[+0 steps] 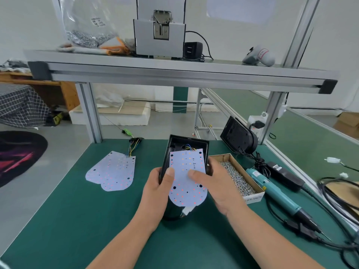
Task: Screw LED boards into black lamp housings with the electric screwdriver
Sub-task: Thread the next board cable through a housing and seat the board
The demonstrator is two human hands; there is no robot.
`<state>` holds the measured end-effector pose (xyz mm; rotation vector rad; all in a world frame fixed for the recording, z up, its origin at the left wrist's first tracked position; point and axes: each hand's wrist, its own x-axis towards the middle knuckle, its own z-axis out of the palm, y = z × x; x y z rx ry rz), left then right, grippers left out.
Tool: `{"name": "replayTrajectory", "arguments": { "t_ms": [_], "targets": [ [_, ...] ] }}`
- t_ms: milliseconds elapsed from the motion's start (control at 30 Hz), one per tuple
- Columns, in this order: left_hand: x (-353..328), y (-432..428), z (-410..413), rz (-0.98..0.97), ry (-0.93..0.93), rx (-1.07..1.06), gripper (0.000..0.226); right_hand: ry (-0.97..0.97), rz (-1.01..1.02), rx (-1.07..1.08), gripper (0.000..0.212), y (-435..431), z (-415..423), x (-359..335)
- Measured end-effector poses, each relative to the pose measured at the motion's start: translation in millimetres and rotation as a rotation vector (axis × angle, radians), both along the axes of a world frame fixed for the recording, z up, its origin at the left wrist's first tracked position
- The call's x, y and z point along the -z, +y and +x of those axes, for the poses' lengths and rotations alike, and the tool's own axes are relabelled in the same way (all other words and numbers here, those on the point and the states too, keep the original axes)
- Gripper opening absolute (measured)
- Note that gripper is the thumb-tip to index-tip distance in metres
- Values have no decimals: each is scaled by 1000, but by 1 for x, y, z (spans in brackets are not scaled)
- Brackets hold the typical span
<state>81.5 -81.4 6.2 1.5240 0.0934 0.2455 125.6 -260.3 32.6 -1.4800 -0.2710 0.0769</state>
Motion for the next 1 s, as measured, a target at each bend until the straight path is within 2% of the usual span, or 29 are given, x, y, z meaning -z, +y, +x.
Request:
{"name": "replayTrajectory", "arguments": {
  "t_ms": [100,200,267,367,433,467,533,600,700,800,867,1000],
  "targets": [
    [4,3,0,-61,-22,205,77,19,15,151,42,4,3,2],
    [6,3,-1,30,-46,316,86,45,40,235,36,3,6,5],
    [7,3,1,50,-62,303,77,67,23,238,31,1,8,3],
    [7,3,3,-37,-95,248,55,97,26,79,23,-5,6,-3],
    [5,4,3,-77,-95,190,48,113,-100,-21,42,-8,4,-7],
    [5,4,4,-83,-98,166,49,92,-203,-22,44,-9,3,-8],
    [5,4,5,-78,-96,131,59,15,-382,38,35,-10,5,-6],
    [6,2,6,-76,-95,107,58,-4,-448,47,33,-12,6,-5],
    [5,0,6,-167,-64,77,36,62,-404,22,31,-17,9,-6],
    [2,0,5,-186,-40,68,27,152,-190,6,26,-21,11,-11],
    [-1,-2,4,-155,-36,94,24,167,-123,9,23,-19,10,-10],
    [-3,-3,2,-57,-43,151,25,76,-209,65,26,-12,8,-5]
  ]
}}
